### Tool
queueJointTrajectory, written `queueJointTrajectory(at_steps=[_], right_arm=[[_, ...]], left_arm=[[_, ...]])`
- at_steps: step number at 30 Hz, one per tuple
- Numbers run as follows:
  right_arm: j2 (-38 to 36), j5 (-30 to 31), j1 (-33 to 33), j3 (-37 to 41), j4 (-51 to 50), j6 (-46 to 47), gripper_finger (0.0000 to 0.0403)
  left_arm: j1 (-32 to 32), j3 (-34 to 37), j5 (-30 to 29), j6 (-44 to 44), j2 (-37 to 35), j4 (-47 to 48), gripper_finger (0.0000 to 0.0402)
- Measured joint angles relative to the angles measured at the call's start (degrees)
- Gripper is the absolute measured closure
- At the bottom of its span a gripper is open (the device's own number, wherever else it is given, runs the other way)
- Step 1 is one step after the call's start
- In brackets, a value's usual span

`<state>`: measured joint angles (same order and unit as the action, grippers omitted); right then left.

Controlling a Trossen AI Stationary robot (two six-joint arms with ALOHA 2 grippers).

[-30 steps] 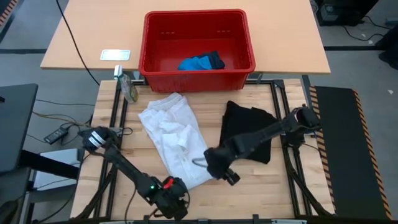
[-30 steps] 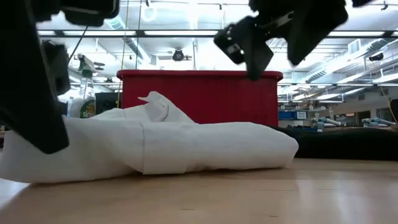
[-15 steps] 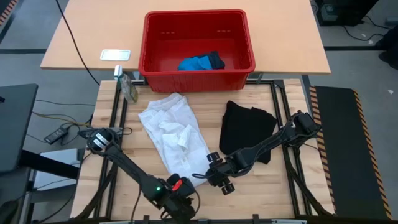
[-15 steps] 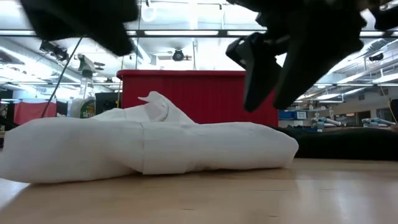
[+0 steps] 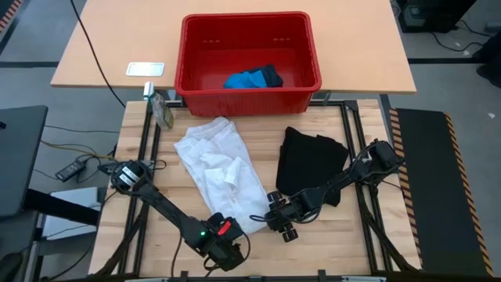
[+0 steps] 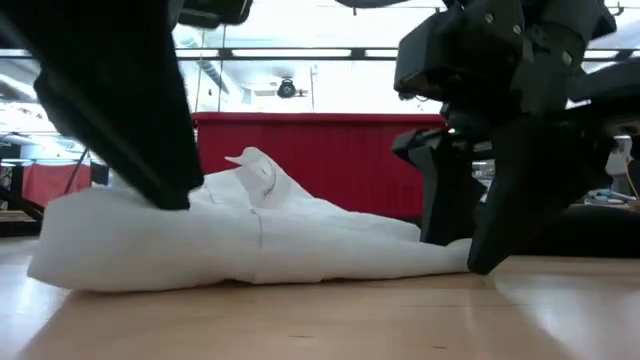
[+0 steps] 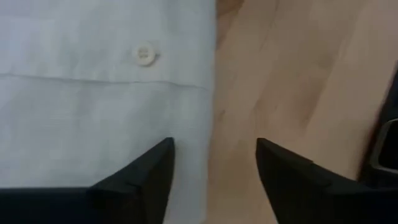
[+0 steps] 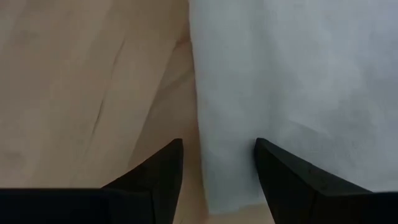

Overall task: Fold laundry
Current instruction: Fold the white polo shirt on the table

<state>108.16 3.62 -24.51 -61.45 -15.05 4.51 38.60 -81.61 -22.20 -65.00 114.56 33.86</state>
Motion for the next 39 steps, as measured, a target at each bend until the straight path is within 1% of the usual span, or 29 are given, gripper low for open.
queueJointTrajectory(at_steps=[2,4,6,8,10,13,16,18,19,20,21,23,26,28,31,33,36,38,39], right_arm=[[0.0,0.1,0.0,1.7,2.7,1.2,0.0199],[-0.2,0.2,0.1,2.9,4.0,2.3,0.0201],[-0.3,0.3,0.1,3.7,4.4,4.0,0.0204],[-0.4,0.3,0.1,4.4,4.3,6.3,0.0208],[-0.4,0.2,0.1,4.8,3.5,9.2,0.0216],[-0.5,-0.9,0.0,5.1,3.3,12.7,0.0243],[-0.5,-4.5,-0.4,5.1,2.6,13.9,0.0295],[-0.6,-8.6,-1.0,5.1,2.5,14.8,0.0341],[-0.8,-10.5,-1.2,5.1,2.3,15.6,0.0365],[-1.2,-12.5,-1.5,5.2,2.1,16.3,0.0381],[-1.7,-14.2,-2.0,5.3,1.8,17.0,0.0387],[-3.1,-16.5,-3.5,5.4,1.0,19.5,0.0385],[-6.3,-19.1,-5.6,5.6,0.1,21.0,0.0390],[-9.4,-18.9,-6.7,5.5,0.1,20.3,0.0393],[-13.0,-16.0,-7.3,5.5,0.7,20.7,0.0393],[-15.7,-14.9,-6.5,5.5,1.4,22.0,0.0393],[-19.4,-13.0,-4.4,5.5,2.9,22.7,0.0393],[-21.9,-11.4,-2.2,5.5,3.1,22.2,0.0393],[-22.8,-11.0,-0.6,5.2,2.7,21.3,0.0393]], left_arm=[[0.1,1.4,-0.1,1.2,0.3,-2.0,0.0153],[0.2,2.5,-0.3,3.4,1.3,-4.1,0.0139],[0.2,3.3,-1.0,2.9,3.3,-5.1,0.0137],[0.1,3.1,-2.2,0.7,4.9,-7.3,0.0148],[0.1,3.0,-3.0,0.2,6.8,-10.8,0.0170],[0.0,2.9,-3.0,-0.2,8.7,-15.9,0.0227],[-0.2,2.9,-0.6,-4.2,9.3,-20.1,0.0308],[-0.4,3.0,1.1,-6.4,9.4,-22.0,0.0367],[-0.3,3.0,1.5,-7.5,9.0,-23.2,0.0383],[-0.1,2.9,2.0,-8.7,8.7,-23.8,0.0388],[0.1,2.4,2.4,-10.1,8.6,-23.6,0.0389],[0.8,0.1,3.0,-11.2,8.6,-21.8,0.0392],[2.3,-5.8,2.7,-11.8,8.6,-17.0,0.0397],[3.5,-10.8,0.6,-13.2,8.3,-11.6,0.0398],[5.0,-18.4,-3.8,-14.7,8.2,0.4,0.0399],[5.2,-23.3,-5.0,-15.7,8.2,9.6,0.0400],[5.0,-30.8,-6.7,-17.1,8.2,24.2,0.0400],[4.2,-34.9,-7.1,-18.0,8.0,32.9,0.0400],[3.5,-36.7,-7.5,-19.8,8.0,37.5,0.0400]])
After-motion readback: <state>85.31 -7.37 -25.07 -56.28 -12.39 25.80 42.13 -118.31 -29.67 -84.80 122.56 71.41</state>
